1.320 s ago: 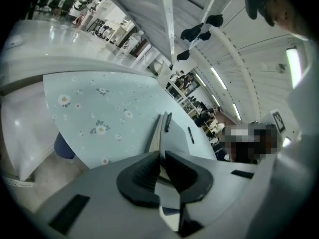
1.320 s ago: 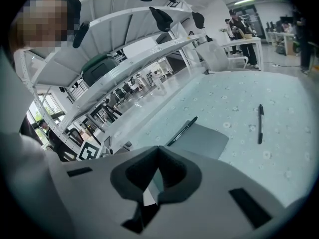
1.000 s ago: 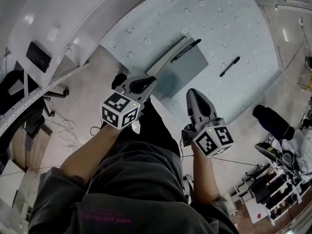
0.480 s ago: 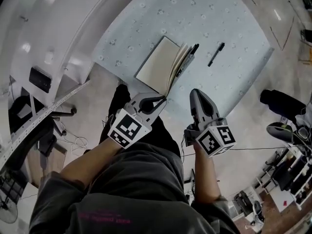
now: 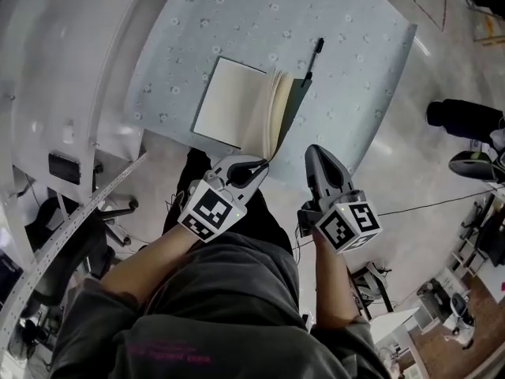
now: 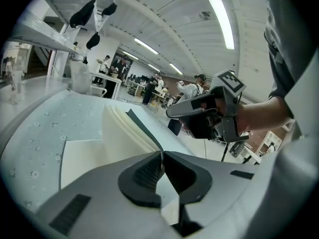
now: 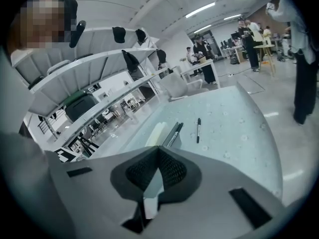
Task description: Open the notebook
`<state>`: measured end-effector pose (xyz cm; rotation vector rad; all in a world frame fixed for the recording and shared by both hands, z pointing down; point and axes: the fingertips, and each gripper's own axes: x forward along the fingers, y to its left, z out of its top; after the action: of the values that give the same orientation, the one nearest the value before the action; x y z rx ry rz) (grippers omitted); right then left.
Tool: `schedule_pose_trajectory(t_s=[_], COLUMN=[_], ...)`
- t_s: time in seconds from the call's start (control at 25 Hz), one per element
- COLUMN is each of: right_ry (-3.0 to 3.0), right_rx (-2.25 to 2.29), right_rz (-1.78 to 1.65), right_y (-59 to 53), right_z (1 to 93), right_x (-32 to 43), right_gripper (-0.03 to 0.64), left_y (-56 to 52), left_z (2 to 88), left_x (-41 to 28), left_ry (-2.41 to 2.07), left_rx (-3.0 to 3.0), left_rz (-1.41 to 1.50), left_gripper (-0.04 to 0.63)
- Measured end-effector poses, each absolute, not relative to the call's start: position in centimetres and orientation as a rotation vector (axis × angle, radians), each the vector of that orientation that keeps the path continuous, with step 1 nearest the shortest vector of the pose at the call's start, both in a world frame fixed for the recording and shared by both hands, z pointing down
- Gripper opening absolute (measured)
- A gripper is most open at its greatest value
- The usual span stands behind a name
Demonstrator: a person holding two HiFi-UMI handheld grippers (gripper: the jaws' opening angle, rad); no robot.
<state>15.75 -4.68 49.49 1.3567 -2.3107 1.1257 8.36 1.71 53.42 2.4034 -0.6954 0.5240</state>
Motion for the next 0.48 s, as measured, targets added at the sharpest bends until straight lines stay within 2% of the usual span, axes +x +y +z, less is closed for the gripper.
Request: schedule_pose_trajectory(t_s=[0.48], right_ry=[-2.214], right_rx=[1.573], right_rz=[1.217], right_y=[-0.9], right_z=[51.0], right_x=[22.7], right_gripper=[0.003], left_y=[3.2], left_z=[57.0], left_x=[14.5], left_ry=[-0.503], left_rx=[2.448], left_rz=[0.728], left_gripper=[0.023])
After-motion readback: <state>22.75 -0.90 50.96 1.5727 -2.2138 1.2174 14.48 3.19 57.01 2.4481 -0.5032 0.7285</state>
